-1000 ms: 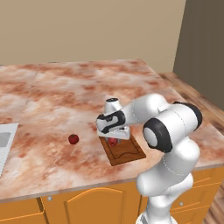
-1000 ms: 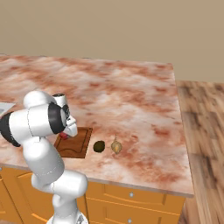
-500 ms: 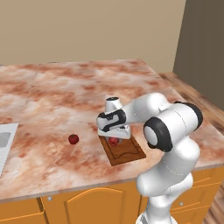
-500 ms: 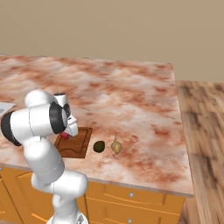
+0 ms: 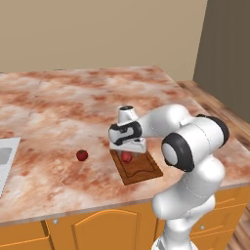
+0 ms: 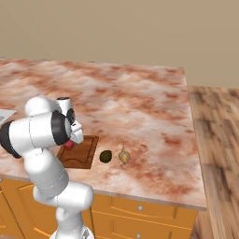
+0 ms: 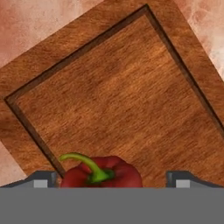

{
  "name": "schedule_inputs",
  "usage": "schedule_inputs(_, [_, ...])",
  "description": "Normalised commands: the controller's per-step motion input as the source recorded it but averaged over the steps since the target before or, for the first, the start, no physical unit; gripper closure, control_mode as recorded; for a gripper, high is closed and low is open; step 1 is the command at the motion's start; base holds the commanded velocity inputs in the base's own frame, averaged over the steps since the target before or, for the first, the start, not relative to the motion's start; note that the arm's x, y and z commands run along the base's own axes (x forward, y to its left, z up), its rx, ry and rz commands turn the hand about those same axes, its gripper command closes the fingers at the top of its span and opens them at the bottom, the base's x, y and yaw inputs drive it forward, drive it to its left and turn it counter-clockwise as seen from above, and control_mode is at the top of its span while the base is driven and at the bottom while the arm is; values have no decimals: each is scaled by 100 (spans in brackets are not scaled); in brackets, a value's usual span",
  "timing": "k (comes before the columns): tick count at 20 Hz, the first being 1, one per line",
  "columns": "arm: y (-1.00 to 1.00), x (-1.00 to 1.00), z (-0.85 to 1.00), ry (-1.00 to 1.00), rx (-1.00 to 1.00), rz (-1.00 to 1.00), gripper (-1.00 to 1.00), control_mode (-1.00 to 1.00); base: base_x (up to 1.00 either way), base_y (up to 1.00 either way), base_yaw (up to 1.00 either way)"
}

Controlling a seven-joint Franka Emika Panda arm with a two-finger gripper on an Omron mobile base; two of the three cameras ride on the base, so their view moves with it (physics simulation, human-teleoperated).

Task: Place the avocado, onion, tomato, and bell pepper on the cutting board.

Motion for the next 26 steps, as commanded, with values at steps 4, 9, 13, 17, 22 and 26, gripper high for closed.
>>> schedule_inputs(4, [0, 0, 43, -10, -1, 0, -100, -100, 0, 0, 0])
schedule_inputs(9, [-32, -4, 53, -14, -1, 0, -100, -100, 0, 0, 0])
schedule_inputs(13, [-58, -20, 49, -14, 0, 0, -100, -100, 0, 0, 0])
schedule_inputs(17, [-68, -29, 40, -11, 0, 0, -100, -100, 0, 0, 0])
schedule_inputs(22, [-64, -38, 16, -12, 0, 7, -100, -100, 0, 0, 0])
schedule_inputs(26, [-64, -49, 1, -8, 0, 20, -100, -100, 0, 0, 0])
